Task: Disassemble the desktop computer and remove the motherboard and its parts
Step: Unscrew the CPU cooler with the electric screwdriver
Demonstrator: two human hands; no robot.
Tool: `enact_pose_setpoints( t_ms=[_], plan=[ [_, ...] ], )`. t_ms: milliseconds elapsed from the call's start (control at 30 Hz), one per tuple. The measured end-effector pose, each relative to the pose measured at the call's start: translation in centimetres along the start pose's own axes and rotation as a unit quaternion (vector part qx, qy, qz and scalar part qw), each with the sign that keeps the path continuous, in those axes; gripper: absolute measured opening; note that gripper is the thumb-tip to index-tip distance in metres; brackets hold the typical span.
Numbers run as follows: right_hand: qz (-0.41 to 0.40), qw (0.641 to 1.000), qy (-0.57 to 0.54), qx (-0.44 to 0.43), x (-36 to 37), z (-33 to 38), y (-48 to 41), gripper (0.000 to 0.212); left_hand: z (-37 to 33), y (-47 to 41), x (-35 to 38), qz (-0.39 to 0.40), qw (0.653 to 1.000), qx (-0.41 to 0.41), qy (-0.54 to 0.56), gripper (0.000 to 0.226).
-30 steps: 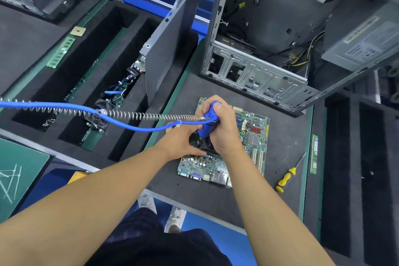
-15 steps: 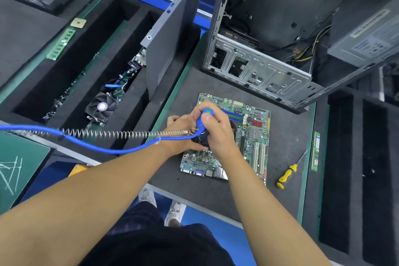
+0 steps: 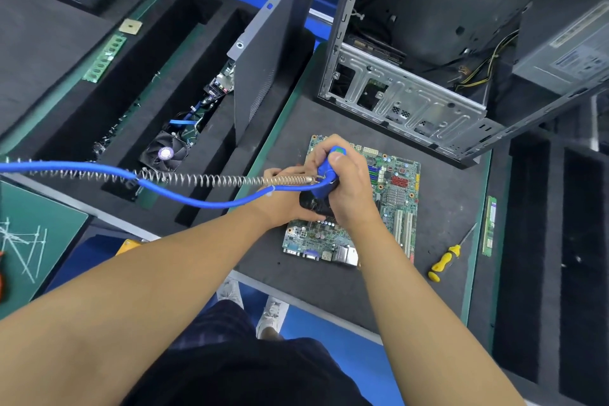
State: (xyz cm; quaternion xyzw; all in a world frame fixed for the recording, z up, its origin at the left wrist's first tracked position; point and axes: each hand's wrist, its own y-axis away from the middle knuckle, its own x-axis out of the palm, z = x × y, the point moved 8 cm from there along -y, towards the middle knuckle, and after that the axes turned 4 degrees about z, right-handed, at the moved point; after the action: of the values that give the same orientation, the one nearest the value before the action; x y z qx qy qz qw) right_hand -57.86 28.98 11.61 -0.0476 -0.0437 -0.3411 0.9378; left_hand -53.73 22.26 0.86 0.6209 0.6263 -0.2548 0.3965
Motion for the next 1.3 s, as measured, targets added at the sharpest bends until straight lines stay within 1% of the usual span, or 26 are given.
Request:
enact_pose_setpoints(
  t_ms=[67, 133, 200, 267, 333, 433, 500, 567, 633, 700, 767, 833, 933, 1000, 1033, 1100, 1200, 1300],
  plan=[
    [0.008, 1.000, 0.000, -0.002, 0.0, 0.0, -0.1, 0.018, 0.2, 0.0, 0.1, -0.006, 1.000, -0.003, 0.001, 0.061],
    [0.025, 1.000, 0.017, -0.007, 0.4, 0.1, -0.1, 0.018, 0.5, 0.0, 0.5, 0.008, 1.000, -0.015, -0.014, 0.065],
    [0.030, 0.999, 0.020, -0.003, 0.5, -0.1, -0.1, 0.017, 0.4, 0.0, 0.6, 0.013, 0.999, -0.016, -0.024, 0.058],
    [0.028, 1.000, 0.009, -0.002, 0.2, -0.2, -0.1, 0.015, 0.4, 0.0, 0.4, 0.008, 1.000, -0.019, -0.009, 0.046],
    [0.036, 0.999, 0.008, -0.014, 0.0, -0.1, -0.2, 0.015, 0.4, 0.0, 0.3, -0.003, 1.000, -0.022, 0.006, 0.041],
    [0.045, 0.999, 0.009, -0.014, -0.1, -0.4, -0.4, 0.016, 0.3, 0.0, 0.2, -0.012, 0.999, -0.022, 0.020, 0.042],
    [0.045, 0.999, -0.004, -0.018, -0.2, -0.4, -0.5, 0.017, 0.5, 0.1, 0.3, -0.002, 0.999, -0.017, 0.046, 0.045],
    [0.041, 0.998, -0.031, -0.027, -0.7, 0.0, -0.5, 0.019, 0.7, 0.1, 0.8, 0.028, 0.997, -0.025, 0.061, 0.061],
    [0.022, 0.998, -0.047, -0.040, -1.8, 1.0, -0.8, 0.024, 0.4, 0.2, 0.5, 0.025, 0.999, -0.021, 0.035, 0.072],
    [0.011, 0.998, -0.042, -0.052, -3.0, 2.3, -1.0, 0.024, -0.3, 0.4, 0.2, 0.027, 0.999, -0.020, 0.000, 0.094],
    [0.002, 0.999, -0.009, -0.048, -4.0, 3.6, -1.1, 0.022, -1.1, 0.5, -0.1, 0.027, 0.999, -0.017, -0.019, 0.114],
    [-0.014, 0.998, 0.055, -0.028, -5.1, 4.7, -1.0, 0.022, -1.7, 0.1, -0.4, 0.030, 0.999, -0.017, -0.030, 0.120],
    [-0.022, 0.984, 0.176, 0.003, -6.5, 5.6, -0.2, 0.021, -2.7, -0.7, -1.4, 0.029, 0.994, -0.007, -0.105, 0.121],
    [-0.030, 0.966, 0.255, 0.027, -7.5, 5.4, 0.4, 0.023, -3.8, -1.2, -1.6, 0.048, 0.986, 0.035, -0.153, 0.123],
    [-0.034, 0.958, 0.283, 0.044, -8.0, 5.1, 0.6, 0.027, -4.6, -1.3, -1.4, 0.062, 0.983, 0.055, -0.164, 0.123],
    [-0.035, 0.948, 0.308, 0.079, -8.4, 4.1, 0.9, 0.035, -5.8, -1.6, -1.3, 0.079, 0.981, 0.069, -0.162, 0.115],
    [-0.040, 0.942, 0.318, 0.100, -8.4, 3.1, 0.9, 0.041, -7.0, -2.5, -1.0, 0.106, 0.979, 0.056, -0.167, 0.097],
    [-0.060, 0.946, 0.300, 0.109, -8.4, 2.7, 1.0, 0.037, -6.8, -3.3, -0.6, 0.161, 0.975, 0.041, -0.148, 0.092]
  ],
)
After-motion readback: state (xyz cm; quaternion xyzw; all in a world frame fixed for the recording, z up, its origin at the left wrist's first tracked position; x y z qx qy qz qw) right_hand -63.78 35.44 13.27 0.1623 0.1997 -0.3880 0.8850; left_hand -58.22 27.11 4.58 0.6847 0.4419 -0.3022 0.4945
